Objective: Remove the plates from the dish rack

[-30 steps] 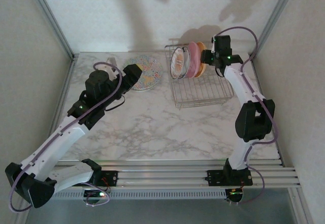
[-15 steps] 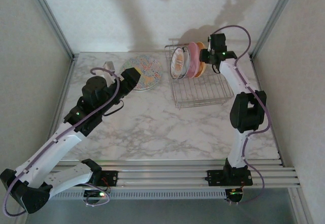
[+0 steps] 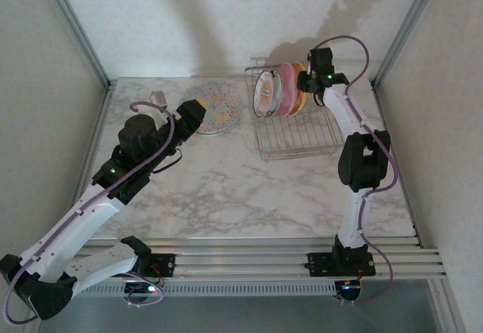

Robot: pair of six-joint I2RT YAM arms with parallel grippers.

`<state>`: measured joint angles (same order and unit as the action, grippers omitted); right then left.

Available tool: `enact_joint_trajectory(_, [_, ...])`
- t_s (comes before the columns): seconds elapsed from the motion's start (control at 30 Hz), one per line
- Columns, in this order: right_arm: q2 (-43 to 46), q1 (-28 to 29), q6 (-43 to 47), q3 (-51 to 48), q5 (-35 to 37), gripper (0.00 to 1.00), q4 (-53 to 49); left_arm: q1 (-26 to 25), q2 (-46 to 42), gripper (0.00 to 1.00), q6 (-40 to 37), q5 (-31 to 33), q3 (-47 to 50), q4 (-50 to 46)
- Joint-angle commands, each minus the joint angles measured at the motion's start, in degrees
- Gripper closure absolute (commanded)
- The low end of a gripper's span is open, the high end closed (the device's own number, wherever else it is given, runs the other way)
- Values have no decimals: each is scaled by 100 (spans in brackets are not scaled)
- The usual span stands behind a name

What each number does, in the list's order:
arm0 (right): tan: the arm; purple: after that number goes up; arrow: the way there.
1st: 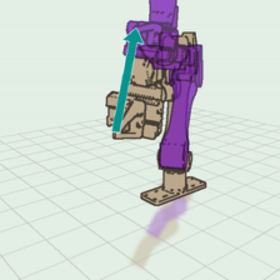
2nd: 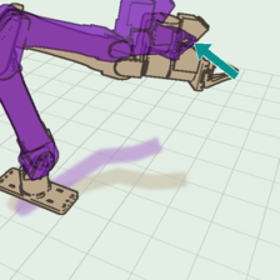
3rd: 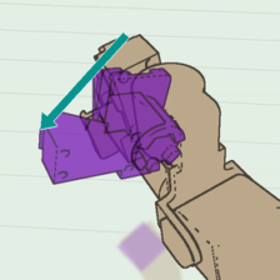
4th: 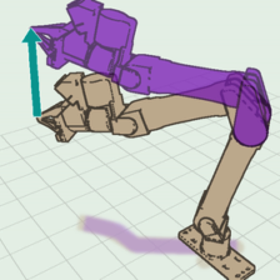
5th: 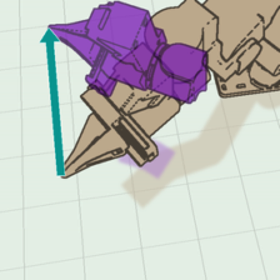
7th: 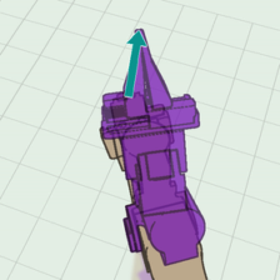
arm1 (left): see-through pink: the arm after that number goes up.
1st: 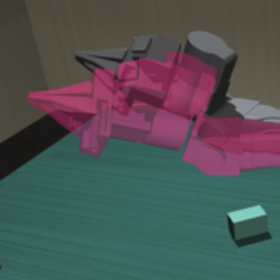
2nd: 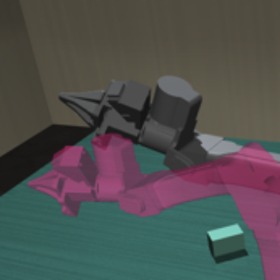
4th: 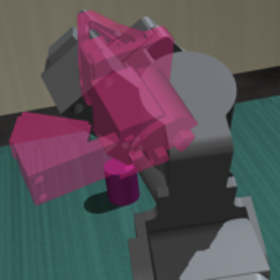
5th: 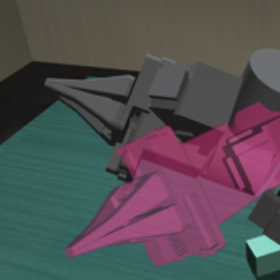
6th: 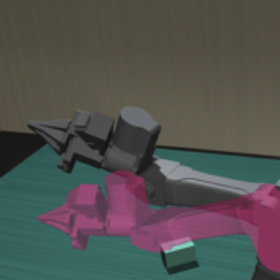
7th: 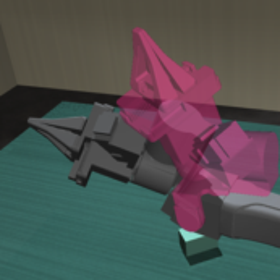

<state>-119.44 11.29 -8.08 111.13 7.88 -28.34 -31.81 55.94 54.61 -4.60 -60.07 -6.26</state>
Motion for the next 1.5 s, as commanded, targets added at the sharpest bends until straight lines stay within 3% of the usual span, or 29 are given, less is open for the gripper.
enact_joint_trajectory(0.0, [-166, 23, 85, 210, 68, 61, -78, -40, -13, 26, -90, 118, -123, -44])
enact_joint_trajectory(0.17, [-264, 31, 69, 259, 49, 64, -67, -45, -34, 26, -78, 140, -154, -108])
enact_joint_trajectory(0.43, [-277, 143, 138, 288, 81, 82, -54, -58, -123, 26, -46, 188, -120, -133])
enact_joint_trajectory(0.73, [-282, 437, 322, 448, 680, 92, -58, -53, -99, 26, -91, 170, -171, -143])
enact_joint_trajectory(0.83, [-291, 545, 382, 540, 982, 100, -67, -50, -105, 26, -89, 174, -154, -153])
enact_joint_trajectory(1.47, [110, 995, 1142, 1000, 2981, 100, -26, -53, -34, 25, -91, 126, -154, 19])
